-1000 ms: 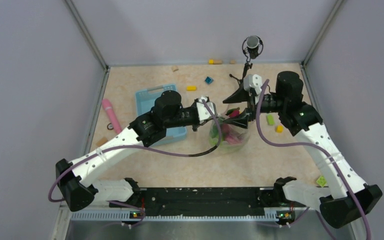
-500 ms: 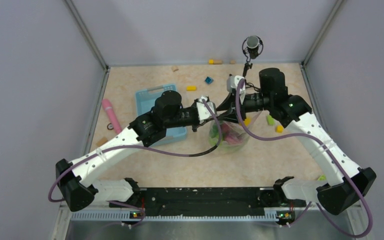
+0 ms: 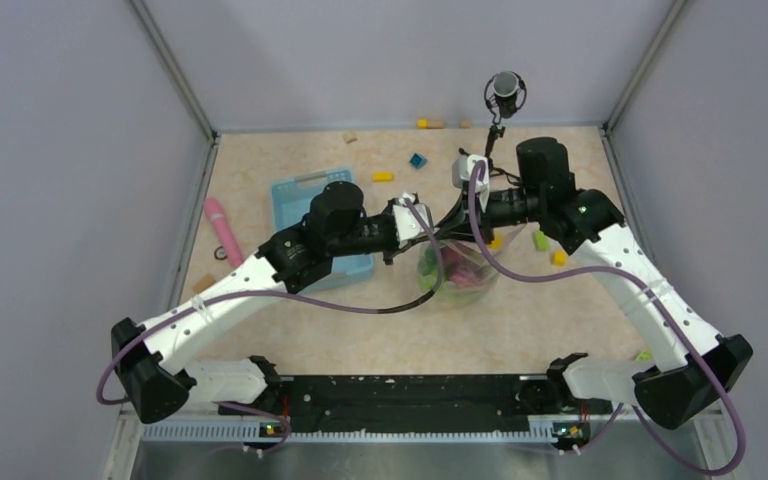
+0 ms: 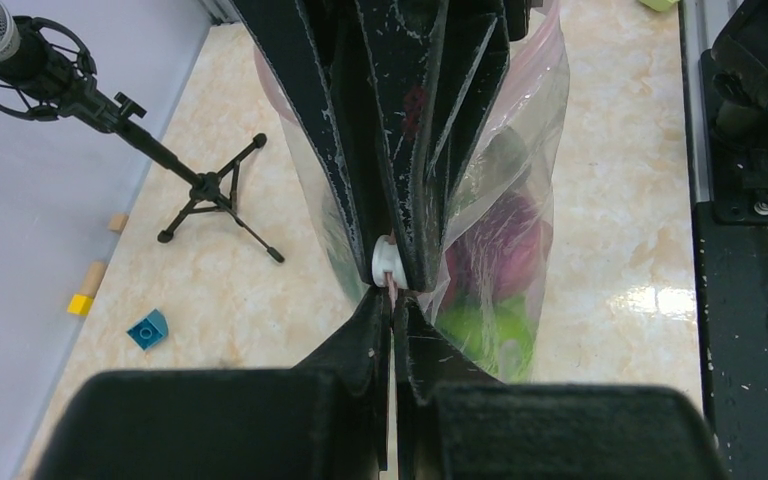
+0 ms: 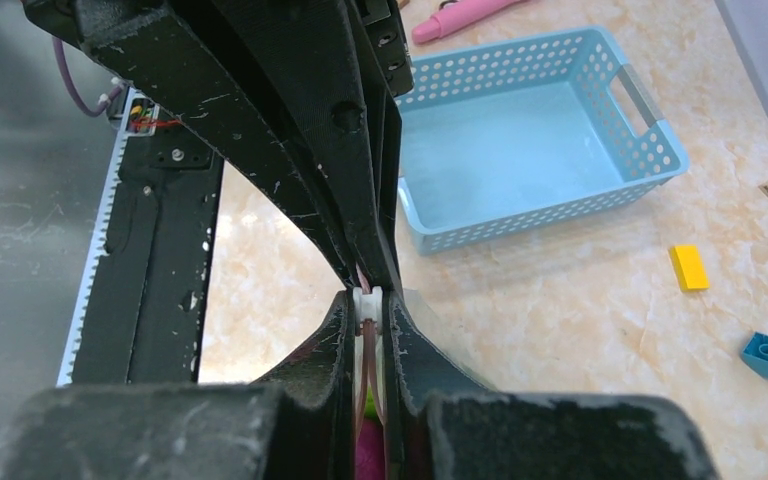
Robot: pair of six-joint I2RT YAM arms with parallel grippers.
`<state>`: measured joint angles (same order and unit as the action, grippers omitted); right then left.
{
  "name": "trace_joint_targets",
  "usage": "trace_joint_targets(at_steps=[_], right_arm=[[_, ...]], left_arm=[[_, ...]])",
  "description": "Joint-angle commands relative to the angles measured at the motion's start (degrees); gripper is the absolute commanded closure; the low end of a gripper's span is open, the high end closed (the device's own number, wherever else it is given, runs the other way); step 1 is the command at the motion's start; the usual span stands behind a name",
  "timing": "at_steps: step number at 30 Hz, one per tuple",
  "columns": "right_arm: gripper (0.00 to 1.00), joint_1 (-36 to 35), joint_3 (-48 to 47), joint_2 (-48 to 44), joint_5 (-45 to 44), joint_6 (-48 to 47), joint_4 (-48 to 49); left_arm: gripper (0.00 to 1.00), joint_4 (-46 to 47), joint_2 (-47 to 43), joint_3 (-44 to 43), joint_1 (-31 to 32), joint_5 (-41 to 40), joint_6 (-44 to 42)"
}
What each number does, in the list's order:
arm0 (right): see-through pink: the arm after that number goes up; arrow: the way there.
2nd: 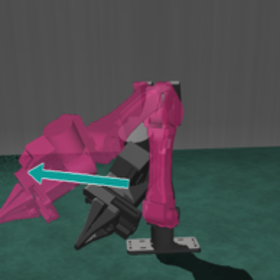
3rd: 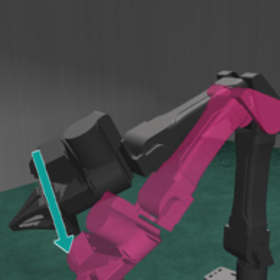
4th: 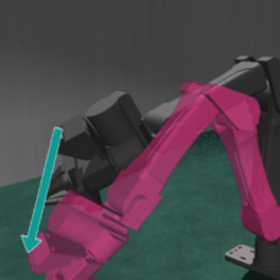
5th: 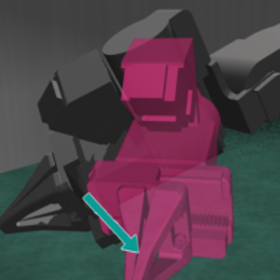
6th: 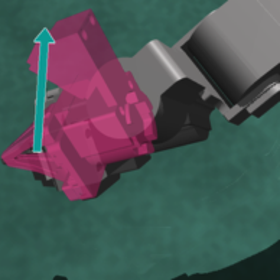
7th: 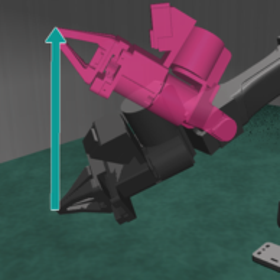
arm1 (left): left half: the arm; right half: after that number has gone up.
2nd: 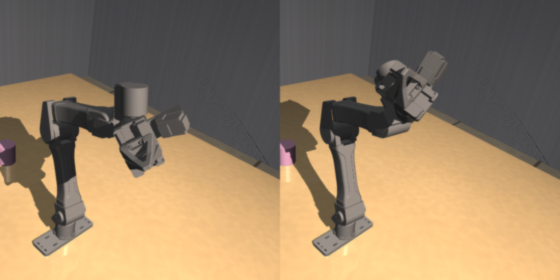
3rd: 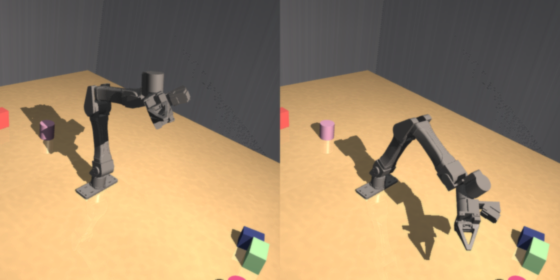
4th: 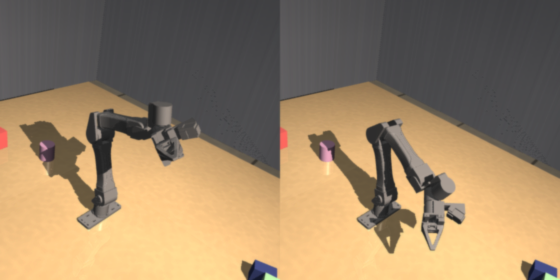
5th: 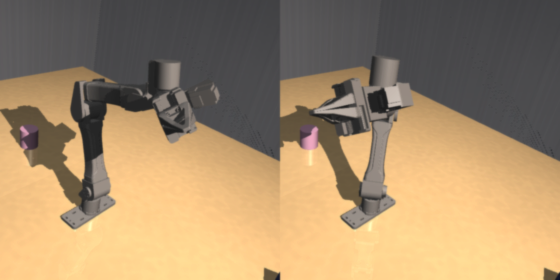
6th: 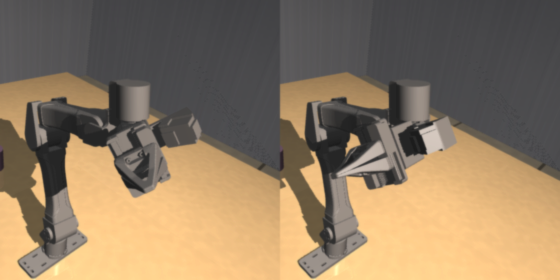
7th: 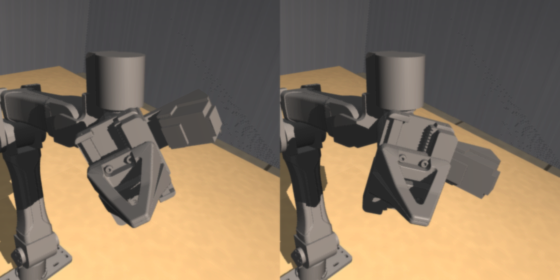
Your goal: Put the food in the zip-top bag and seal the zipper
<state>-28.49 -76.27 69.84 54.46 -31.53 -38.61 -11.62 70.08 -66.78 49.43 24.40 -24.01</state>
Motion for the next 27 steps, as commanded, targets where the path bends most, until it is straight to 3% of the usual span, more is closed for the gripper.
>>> trace_joint_targets(at_steps=[1, 9, 16, 27], right_arm=[[1.0, -0.7, -2.6, -0.2, -1.8, -1.2, 0.4], [1.0, -0.6, -2.7, -0.5, -11.7, -1.1, -1.4], [1.0, -0.6, -2.5, -1.0, -16.5, -1.5, -3.0], [1.0, -0.2, -0.9, -3.6, -26.2, 2.2, -0.9]], left_arm=[[1.0, 3.5, -2.2, -0.1, 0.1, -0.6, 0.5], [1.0, 13.2, -7.3, 9.0, 0.1, -10.2, 4.5], [1.0, 14.4, -10.7, 12.8, 0.1, -16.5, 7.1], [1.0, 22.9, -14.1, 17.6, 0.1, -41.7, 15.9]])
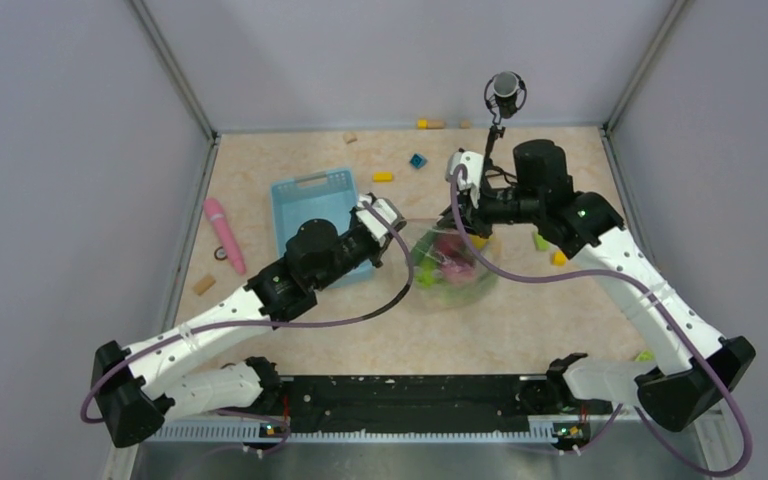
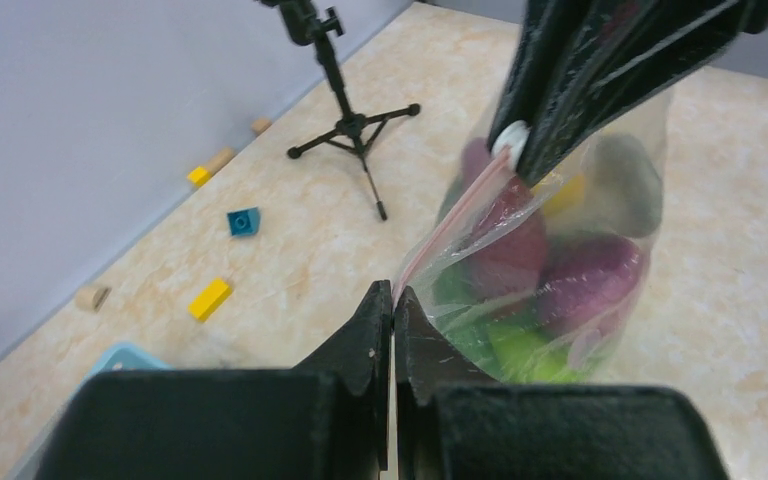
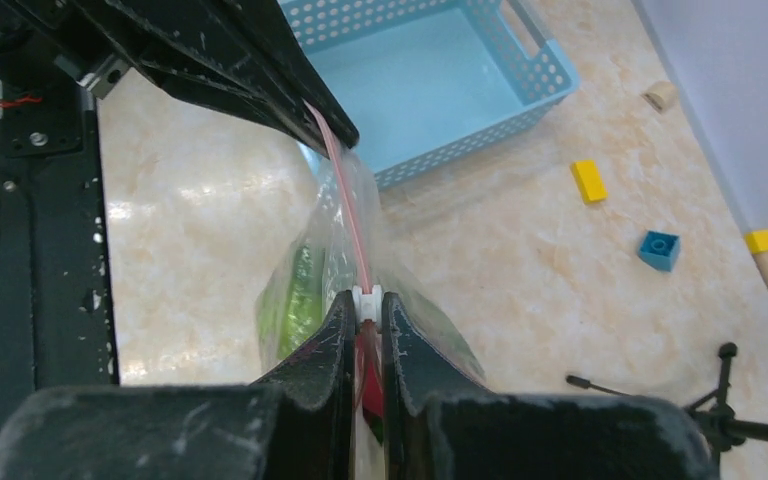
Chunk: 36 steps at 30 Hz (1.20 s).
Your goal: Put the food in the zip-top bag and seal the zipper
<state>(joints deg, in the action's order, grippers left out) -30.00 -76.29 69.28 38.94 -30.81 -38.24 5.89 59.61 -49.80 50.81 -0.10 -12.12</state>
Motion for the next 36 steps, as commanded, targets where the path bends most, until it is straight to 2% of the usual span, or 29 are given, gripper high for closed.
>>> trace_joint_targets(at_steps=[1, 9, 16, 22, 30, 36], right_arm=[[1.0, 1.3, -0.8, -3.0, -11.8, 2.3, -0.6], [1.0, 1.3, 0.0, -4.4, -20.5, 5.1, 1.1], [1.0, 1.3, 1.2, -6.4, -26.5, 6.0, 1.1], [1.0, 1.4, 1.9, -6.6, -35.1, 10.4, 1.6], [1.0, 1.4, 4.5, -5.9, -51.6, 21.9, 2.7], [1.0, 1.4, 5.4, -6.6, -61.0, 34.3, 0.1]], left_arm=[[1.0, 6.2, -3.6, 0.8, -1.3, -18.7, 4.4], [1.0, 10.2, -2.8, 1.1, -1.3, -29.6, 6.8], [1.0, 11.6, -0.8, 0.5, -1.3, -35.9, 8.0], [1.0, 11.5, 2.3, -1.5, -1.4, -41.7, 9.7], [1.0, 10.1, 7.0, -4.6, -2.8, -43.6, 11.8], [1.0, 8.4, 9.9, -7.1, -7.0, -38.9, 15.9]])
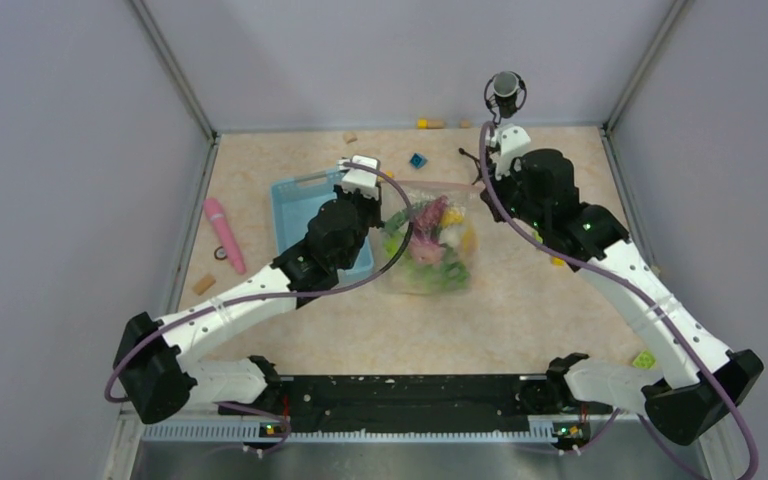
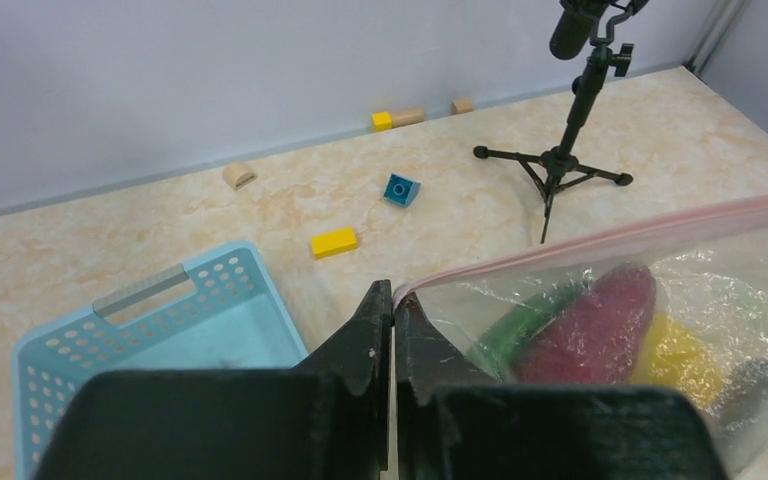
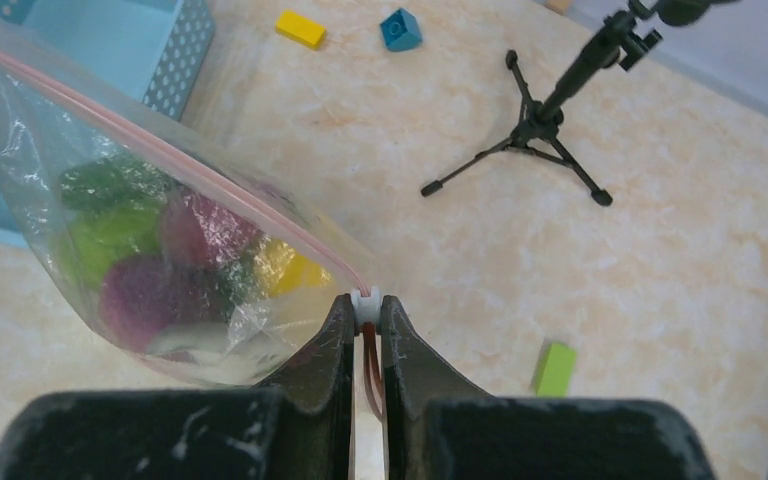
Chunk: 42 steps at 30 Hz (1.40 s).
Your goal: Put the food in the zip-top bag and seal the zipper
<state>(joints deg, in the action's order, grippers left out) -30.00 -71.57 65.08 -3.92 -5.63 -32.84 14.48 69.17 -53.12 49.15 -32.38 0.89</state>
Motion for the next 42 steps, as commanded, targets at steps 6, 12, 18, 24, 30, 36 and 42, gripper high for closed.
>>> trace_joint_targets(at_steps=[6, 12, 18, 24, 30, 36, 42], right_arm=[[1.0, 1.5, 2.1, -5.0, -19.4, 14.3, -8.8], [1.0, 1.5, 5.3, -8.1, -14.9, 17.6, -8.0], [1.0, 1.6, 10.2, -11.3, -14.5, 24.4, -6.4], [1.0, 1.7, 12.7, -11.3, -23.6, 31.0, -9.4], [0.99, 1.8, 15.1, -10.4, -27.5, 35.3, -13.3], [0.6, 1.9, 16.5, -11.3, -28.5, 36.0, -13.7], [0.2, 1.9, 15.8, -13.2, -32.3, 36.7, -13.5]], left_arm=[[1.0, -1.7, 2.1, -5.1, -11.6, -0.7, 8.3], [1.0, -2.1, 3.9, -6.2, -14.2, 7.1, 8.6], [0.18, -3.9, 5.1, -7.5, -14.0, 19.0, 9.0], [0.02, -3.8, -0.9, -3.9, -14.0, 20.9, 10.6], [0.02, -4.2, -7.3, 1.0, -14.0, 18.6, 13.0], [0.02, -10.7, -9.0, 1.3, -14.0, 9.1, 16.8], [0.02, -14.2, -9.9, 0.8, -14.0, 4.1, 18.4]])
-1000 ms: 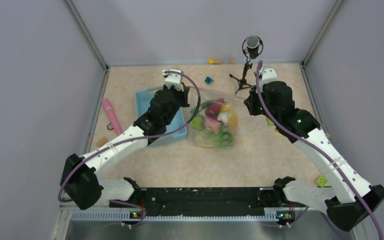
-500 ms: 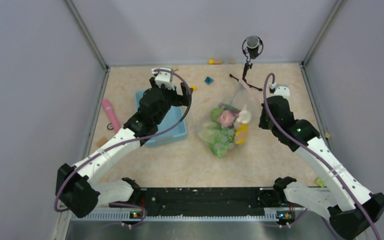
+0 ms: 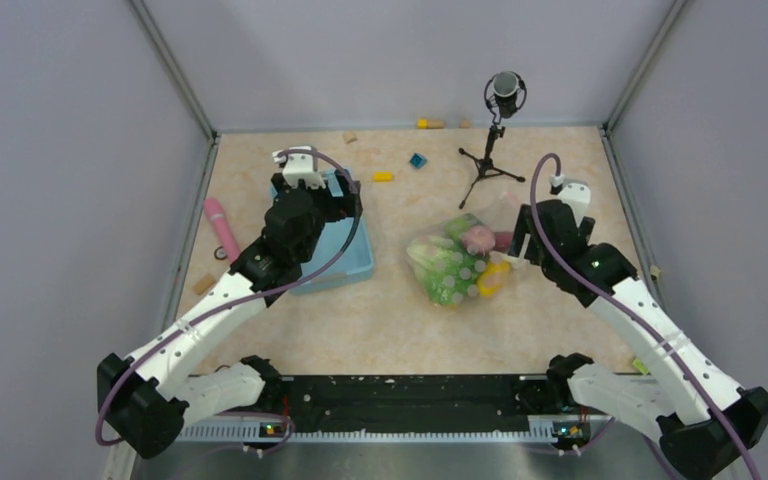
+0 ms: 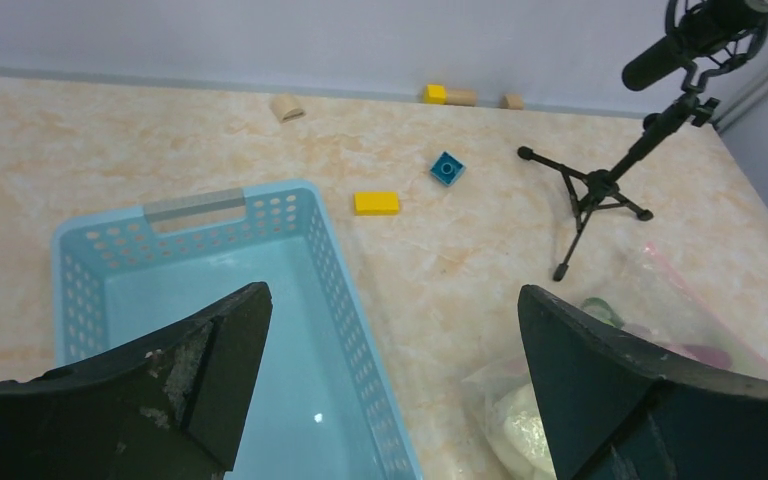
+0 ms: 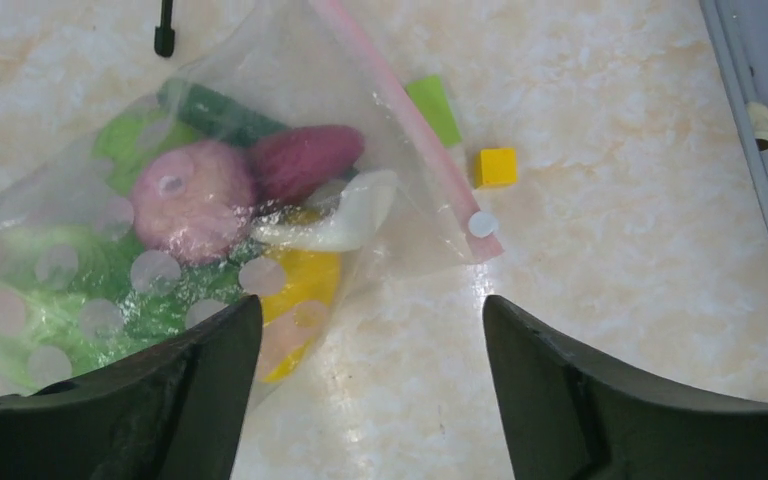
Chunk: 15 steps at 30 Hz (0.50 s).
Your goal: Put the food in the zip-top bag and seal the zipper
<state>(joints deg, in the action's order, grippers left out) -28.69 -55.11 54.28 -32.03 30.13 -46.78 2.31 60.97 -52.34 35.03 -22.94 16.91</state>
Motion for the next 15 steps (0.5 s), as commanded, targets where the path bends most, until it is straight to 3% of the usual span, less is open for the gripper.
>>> trace_joint_targets(at_steps=[1, 3, 11, 15], right_arm=[[0.14, 0.5, -0.7, -2.7, -4.9, 1.0, 0.6], [0.02, 0.6, -0.7, -3.9, -6.1, 1.0, 1.2], [0.01, 0.6, -0.6, -7.4, -14.0, 1.8, 3.6], [0.01, 0.6, -0.2, -9.0, -17.5, 2.2, 4.7]], left_arm=[[0.02, -3.8, -1.9, -0.1, 0.1, -6.3, 2.7], [0.02, -5.7, -2.4, -0.5, 0.1, -8.8, 3.5], [0.02, -18.1, -3.1, -3.6, 0.1, -26.0, 9.0], [0.02, -22.7, -3.3, -4.7, 0.1, -29.7, 11.0]])
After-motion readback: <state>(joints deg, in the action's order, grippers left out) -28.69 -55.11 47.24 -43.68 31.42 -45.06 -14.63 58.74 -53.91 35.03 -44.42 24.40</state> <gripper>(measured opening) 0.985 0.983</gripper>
